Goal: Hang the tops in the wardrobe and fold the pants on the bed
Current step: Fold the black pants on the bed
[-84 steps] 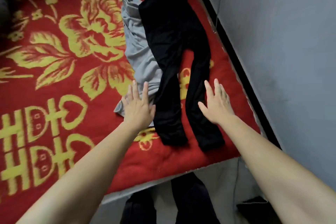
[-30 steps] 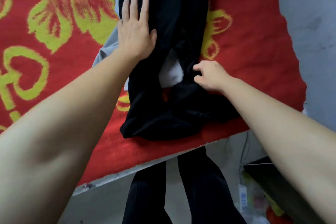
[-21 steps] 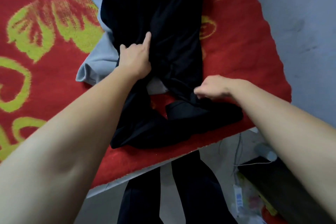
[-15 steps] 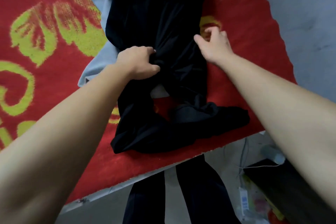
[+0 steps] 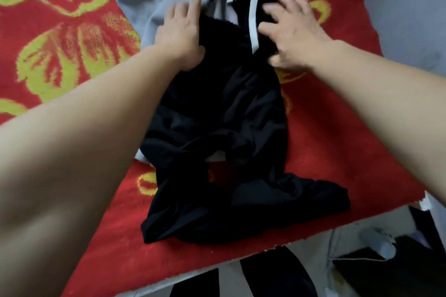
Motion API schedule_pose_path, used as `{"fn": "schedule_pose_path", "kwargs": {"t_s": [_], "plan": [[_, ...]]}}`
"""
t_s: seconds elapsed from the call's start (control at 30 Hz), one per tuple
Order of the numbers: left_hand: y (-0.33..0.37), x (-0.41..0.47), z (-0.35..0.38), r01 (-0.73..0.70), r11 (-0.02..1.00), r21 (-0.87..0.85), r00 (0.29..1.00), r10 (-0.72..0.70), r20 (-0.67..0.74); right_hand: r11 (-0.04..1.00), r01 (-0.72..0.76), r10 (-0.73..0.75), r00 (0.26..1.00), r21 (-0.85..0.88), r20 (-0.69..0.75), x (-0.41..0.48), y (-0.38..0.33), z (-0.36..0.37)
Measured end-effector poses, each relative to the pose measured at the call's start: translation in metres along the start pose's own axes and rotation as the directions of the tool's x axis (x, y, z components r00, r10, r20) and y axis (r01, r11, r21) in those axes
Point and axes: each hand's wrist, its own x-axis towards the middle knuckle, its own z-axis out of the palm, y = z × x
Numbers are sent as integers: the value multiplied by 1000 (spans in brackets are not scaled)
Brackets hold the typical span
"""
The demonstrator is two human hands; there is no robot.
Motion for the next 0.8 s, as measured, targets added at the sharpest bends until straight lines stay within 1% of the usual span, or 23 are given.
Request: {"fn": "schedule_pose_path", "kwargs": {"t_s": [0.03, 0.07, 0.13, 0.2, 0.23, 0.33, 0.37, 0.43, 0.5, 0.57, 0.67, 0.73, 0.77, 0.8], "plan": [[0, -3, 5, 18, 998, 65, 1000, -17, -13, 999, 18, -18, 1000, -32, 4, -5, -4, 0], [-1, -9, 8, 28, 990, 139, 998, -19, -63, 999, 16, -16, 1000, -43, 5, -10, -7, -1], [-1, -25, 8, -16, 969, 245, 988, 53, -146, 997, -41, 40, 999, -65, -18, -23, -12, -7], [-3, -47, 4, -108, 954, 281, 973, 160, -168, 987, -84, 77, 995, -137, -58, -36, -12, -18], [-4, -59, -3, -148, 947, 287, 961, 206, -185, 981, -81, 68, 994, -174, -83, -41, -11, -28], [-9, -89, -41, -229, 919, 320, 897, 327, -296, 977, -15, -34, 974, -213, -224, -55, -6, -62], [-11, -97, -59, -233, 913, 335, 871, 349, -345, 977, 32, -84, 967, -213, -242, -59, -8, -76], [-18, -113, -103, -189, 917, 351, 837, 337, -431, 973, 139, -178, 960, -183, -218, -65, -17, -108], [-27, -128, -151, -138, 930, 340, 811, 304, -499, 976, 165, -192, 960, -143, -204, -70, -32, -145], [-32, -148, -200, -119, 931, 345, 778, 303, -551, 982, 109, -151, 945, -156, -290, -77, -46, -187], [-35, -187, -276, -114, 921, 373, 721, 335, -606, 991, -38, -15, 916, -125, -401, -91, -63, -260], [-35, -216, -325, -96, 915, 391, 671, 350, -654, 988, -81, 24, 920, -132, -391, -102, -76, -315], [-37, -231, -349, -84, 915, 395, 641, 353, -682, 990, -79, 28, 926, -120, -378, -108, -84, -342], [-40, -248, -374, -71, 916, 394, 610, 353, -709, 995, -71, 39, 930, -74, -365, -116, -93, -370]]}}
